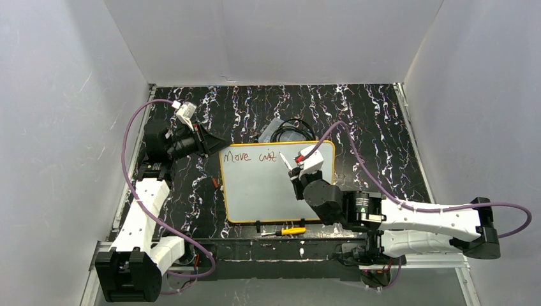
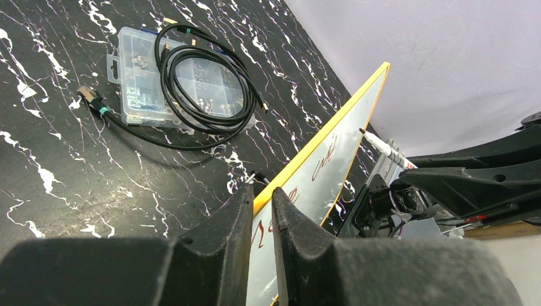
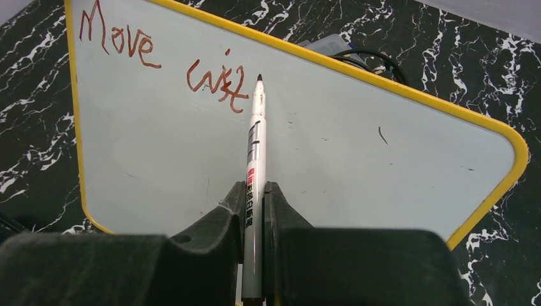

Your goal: Write a sentence on the whiteboard

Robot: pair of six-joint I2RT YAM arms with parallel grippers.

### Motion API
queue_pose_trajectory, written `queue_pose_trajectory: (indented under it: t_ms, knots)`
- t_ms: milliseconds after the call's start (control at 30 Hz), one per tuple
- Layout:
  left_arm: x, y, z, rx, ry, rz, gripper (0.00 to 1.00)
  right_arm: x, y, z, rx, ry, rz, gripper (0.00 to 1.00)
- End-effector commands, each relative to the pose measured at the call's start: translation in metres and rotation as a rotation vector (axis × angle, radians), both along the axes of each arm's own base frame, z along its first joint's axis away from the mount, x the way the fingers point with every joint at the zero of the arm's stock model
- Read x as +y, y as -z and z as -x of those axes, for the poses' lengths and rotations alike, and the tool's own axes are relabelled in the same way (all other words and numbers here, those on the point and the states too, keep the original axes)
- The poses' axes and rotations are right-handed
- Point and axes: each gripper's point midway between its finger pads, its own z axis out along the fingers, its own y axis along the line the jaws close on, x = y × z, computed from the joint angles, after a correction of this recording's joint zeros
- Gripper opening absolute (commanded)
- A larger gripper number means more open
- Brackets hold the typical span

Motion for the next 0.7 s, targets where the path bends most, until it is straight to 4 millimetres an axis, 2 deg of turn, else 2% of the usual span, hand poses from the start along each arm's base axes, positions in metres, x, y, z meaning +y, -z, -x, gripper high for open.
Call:
queue_pose_trajectory:
  t_ms: [0, 233, 667]
  knots:
    - [-0.007, -0.003, 0.015, 0.005, 0.057, 0.013, 0.15, 0.010, -0.026, -0.009, -0.057, 0.029, -0.056, 0.01]
    - [-0.007, -0.003, 0.015, 0.006, 0.057, 0.013, 0.15, 0.016, -0.023, -0.011, -0.060, 0.029, -0.038, 0.01]
    - [-0.007, -0.002, 0.014, 0.011, 0.058, 0.014, 0.15, 0.008, -0.014, -0.021, -0.053, 0.083, -0.010, 0.01]
